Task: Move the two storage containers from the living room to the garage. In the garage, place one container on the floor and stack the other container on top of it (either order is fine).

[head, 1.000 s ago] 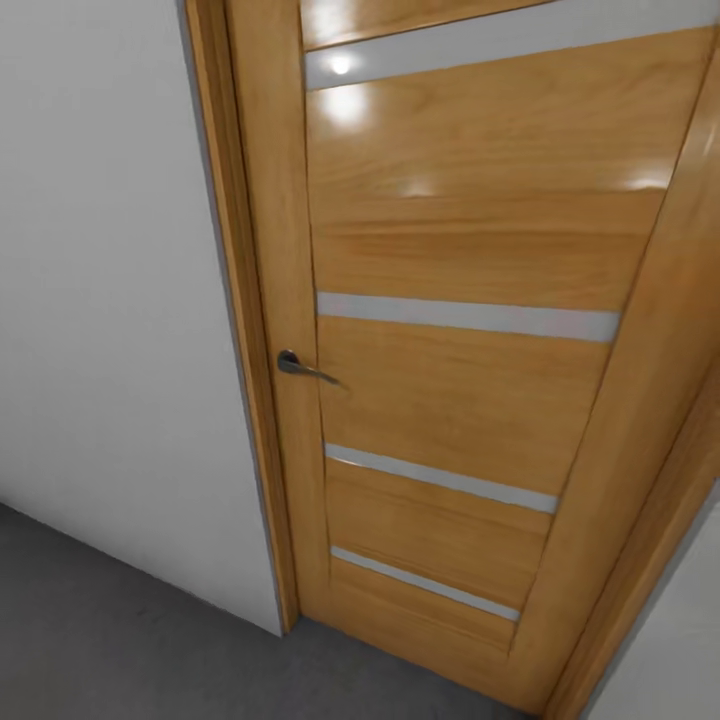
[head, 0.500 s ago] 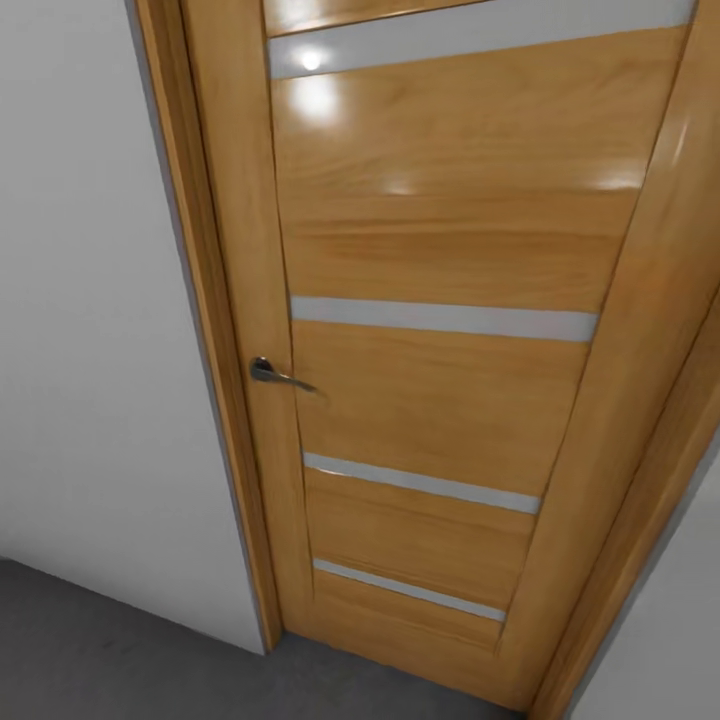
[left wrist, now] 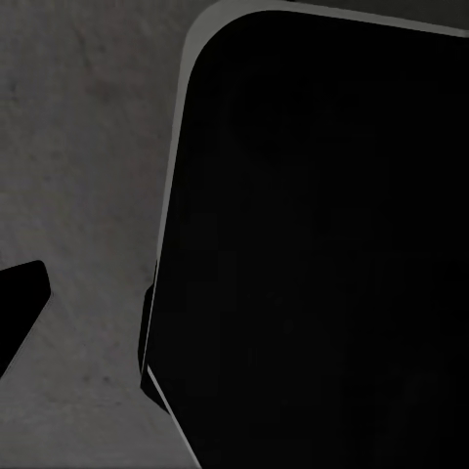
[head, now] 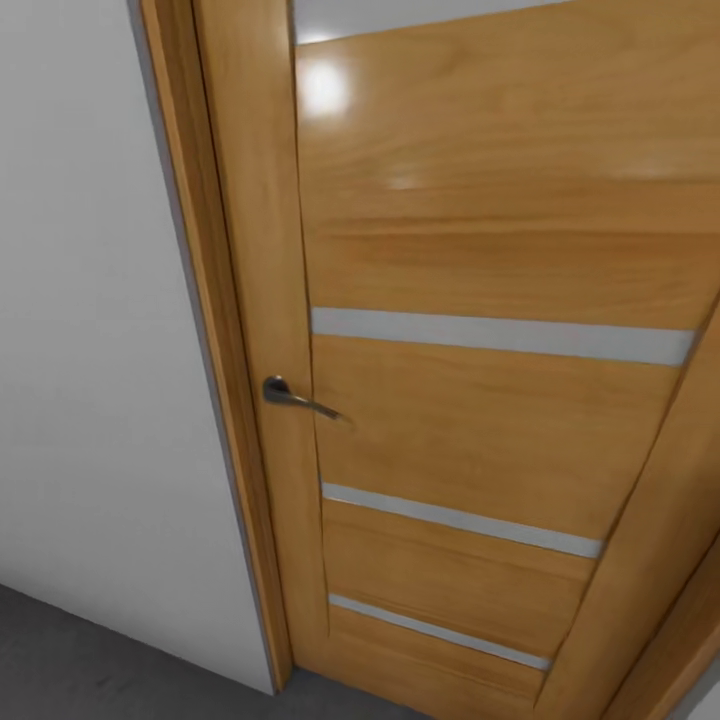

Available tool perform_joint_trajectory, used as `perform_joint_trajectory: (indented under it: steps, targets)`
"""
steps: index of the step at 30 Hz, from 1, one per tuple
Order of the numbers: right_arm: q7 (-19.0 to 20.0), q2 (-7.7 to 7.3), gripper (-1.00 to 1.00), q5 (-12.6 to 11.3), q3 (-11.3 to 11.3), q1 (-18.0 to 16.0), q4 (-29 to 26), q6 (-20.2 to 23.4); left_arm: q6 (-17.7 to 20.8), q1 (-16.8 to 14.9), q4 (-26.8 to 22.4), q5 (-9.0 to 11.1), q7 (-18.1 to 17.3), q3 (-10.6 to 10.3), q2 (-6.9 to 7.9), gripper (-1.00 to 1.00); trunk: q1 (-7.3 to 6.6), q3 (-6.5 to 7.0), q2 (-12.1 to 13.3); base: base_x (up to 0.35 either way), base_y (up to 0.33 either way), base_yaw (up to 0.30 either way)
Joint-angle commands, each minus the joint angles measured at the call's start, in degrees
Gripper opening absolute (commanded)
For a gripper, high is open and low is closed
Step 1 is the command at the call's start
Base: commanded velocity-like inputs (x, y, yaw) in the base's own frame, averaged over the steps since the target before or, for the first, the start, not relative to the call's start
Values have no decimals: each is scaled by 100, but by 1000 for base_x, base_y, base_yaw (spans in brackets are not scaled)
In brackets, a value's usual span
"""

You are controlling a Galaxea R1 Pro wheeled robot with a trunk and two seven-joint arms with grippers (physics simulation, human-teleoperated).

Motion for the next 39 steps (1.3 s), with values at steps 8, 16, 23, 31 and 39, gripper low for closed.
perform_joint_trajectory:
  steps: [8, 16, 23, 31, 39]
  targets:
    - [3, -2, 100, -6, 8, -1, 2, -19, -3, -1, -3, 29, 8, 2, -1, 100, 3, -4, -2, 245, 75, 0]
    - [3, 6, 100, -8, 0, -1, 2, -4, -3, -1, -4, 24, 8, 2, -1, 100, 3, -4, -2, 69, 4, -106]
    - [3, 7, 100, -11, -1, -1, 2, -1, -3, -1, -2, 26, 8, 2, -1, 100, 3, -4, -2, 2, 0, -234]
    - [3, 7, 100, -13, -1, -1, 2, -1, -3, -1, -2, 24, 8, 2, -1, 100, 3, -4, -2, 0, 0, -232]
    - [3, 7, 100, -12, -1, -1, 2, -1, -3, -1, -2, 24, 6, 2, -1, 100, 3, -4, -2, 5, 1, -136]
